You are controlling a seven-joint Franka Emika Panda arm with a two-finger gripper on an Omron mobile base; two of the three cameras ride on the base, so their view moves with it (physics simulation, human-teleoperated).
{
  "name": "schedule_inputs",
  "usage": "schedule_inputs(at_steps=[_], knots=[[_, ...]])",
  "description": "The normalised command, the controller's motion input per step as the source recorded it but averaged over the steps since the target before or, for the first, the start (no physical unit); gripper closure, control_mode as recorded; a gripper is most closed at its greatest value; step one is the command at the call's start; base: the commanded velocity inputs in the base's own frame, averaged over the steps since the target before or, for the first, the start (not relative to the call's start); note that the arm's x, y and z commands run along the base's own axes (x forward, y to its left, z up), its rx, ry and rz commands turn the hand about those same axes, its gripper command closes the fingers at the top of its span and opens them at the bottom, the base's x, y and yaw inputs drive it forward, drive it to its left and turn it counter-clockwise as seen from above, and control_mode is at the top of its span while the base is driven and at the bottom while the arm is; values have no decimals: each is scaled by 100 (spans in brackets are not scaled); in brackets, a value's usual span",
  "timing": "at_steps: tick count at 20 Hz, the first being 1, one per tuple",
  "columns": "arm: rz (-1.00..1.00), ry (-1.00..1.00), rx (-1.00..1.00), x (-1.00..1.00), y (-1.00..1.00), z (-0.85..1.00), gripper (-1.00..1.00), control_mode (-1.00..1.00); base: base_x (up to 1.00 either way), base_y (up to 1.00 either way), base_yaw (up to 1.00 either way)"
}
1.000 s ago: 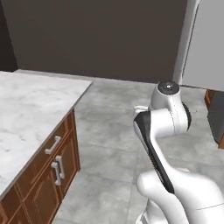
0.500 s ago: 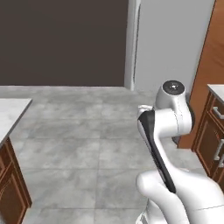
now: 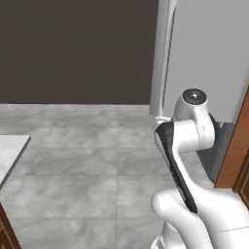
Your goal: Pick the banana and mango from the fridge and place them on the plate next to the blender to make a fruit smoothie.
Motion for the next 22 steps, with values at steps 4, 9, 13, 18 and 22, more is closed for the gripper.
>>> schedule_inputs(at_steps=[4, 9, 13, 18, 22], knots=[[0, 0, 0, 0, 0, 0, -100, 100, 100, 7, 0], [0, 0, 0, 0, 0, 0, -100, 100, 100, 16, 0], [0, 0, 0, 0, 0, 0, -100, 100, 100, 55, 0], [0, 0, 0, 0, 0, 0, -100, 100, 100, 60, 0], [0, 0, 0, 0, 0, 0, -100, 100, 100, 42, 0]])
